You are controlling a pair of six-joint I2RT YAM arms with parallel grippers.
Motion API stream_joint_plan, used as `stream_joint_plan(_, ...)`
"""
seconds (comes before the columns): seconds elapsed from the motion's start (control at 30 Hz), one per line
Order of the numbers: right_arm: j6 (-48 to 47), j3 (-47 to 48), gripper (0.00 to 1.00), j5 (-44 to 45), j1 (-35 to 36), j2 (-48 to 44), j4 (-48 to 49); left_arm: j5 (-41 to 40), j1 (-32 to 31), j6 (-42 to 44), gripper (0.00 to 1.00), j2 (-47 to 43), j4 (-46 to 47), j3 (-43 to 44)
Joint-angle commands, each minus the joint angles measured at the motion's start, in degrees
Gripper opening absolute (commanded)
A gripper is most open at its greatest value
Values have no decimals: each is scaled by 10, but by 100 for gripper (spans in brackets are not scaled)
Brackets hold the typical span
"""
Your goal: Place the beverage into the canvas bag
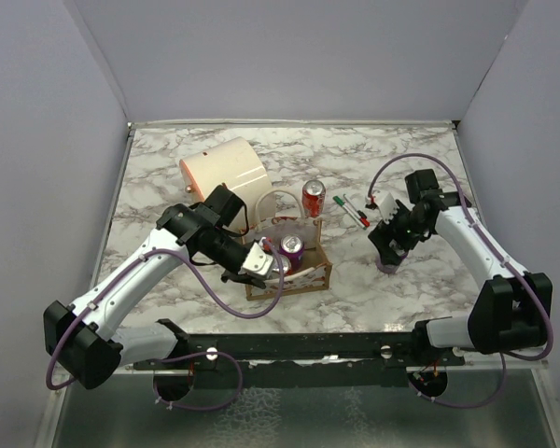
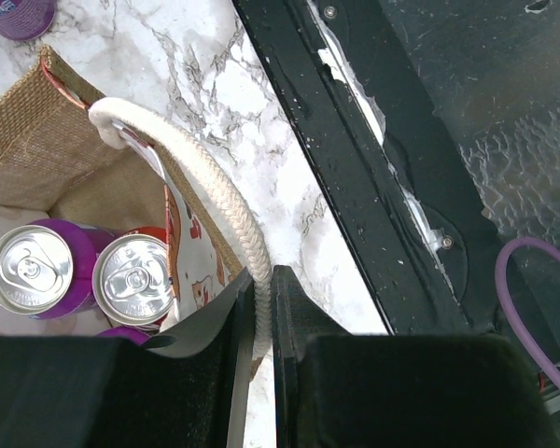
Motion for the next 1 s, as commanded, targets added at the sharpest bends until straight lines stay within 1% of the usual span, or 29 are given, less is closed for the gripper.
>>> stream_joint_plan(0.0, 6, -6, 93, 24, -1, -22, 31, 16, 5, -2, 15, -14, 4, -7)
stream_joint_plan(0.13, 5, -9, 87, 30, -2, -29, 29, 13, 6, -5, 15, -15, 3, -3)
stream_joint_plan(0.27, 4, -15, 85, 35, -2, -40, 26, 15, 8, -5, 17, -12, 4, -3)
stream_joint_plan(0.33, 4, -19, 81, 35, -2, -43, 25, 17, 8, -6, 18, -12, 6, -4)
stream_joint_plan(0.4, 4, -23, 75, 31, -2, -44, 25, 21, 8, -7, 18, -12, 8, -5)
stream_joint_plan(0.5, -7, -19, 60, 16, -2, -41, 14, 27, 8, -18, 19, -11, 16, -7)
stream_joint_plan(0.53, -8, -16, 54, 11, -1, -40, 11, 30, 8, -37, 20, -12, 30, -9)
stream_joint_plan(0.6, -2, -6, 43, -1, -1, -43, 10, 31, 10, -102, 21, -17, 70, -16)
stream_joint_plan(0.63, 1, 2, 38, -10, -1, -44, 8, 29, 10, -115, 22, -18, 80, -17)
stream_joint_plan(0.77, 15, 54, 24, -50, -1, -55, -12, 20, 10, -172, 27, -19, 106, -11)
stream_joint_plan(0.97, 20, 154, 5, -151, 1, -70, -48, 15, 0, -213, 38, -19, 111, 8)
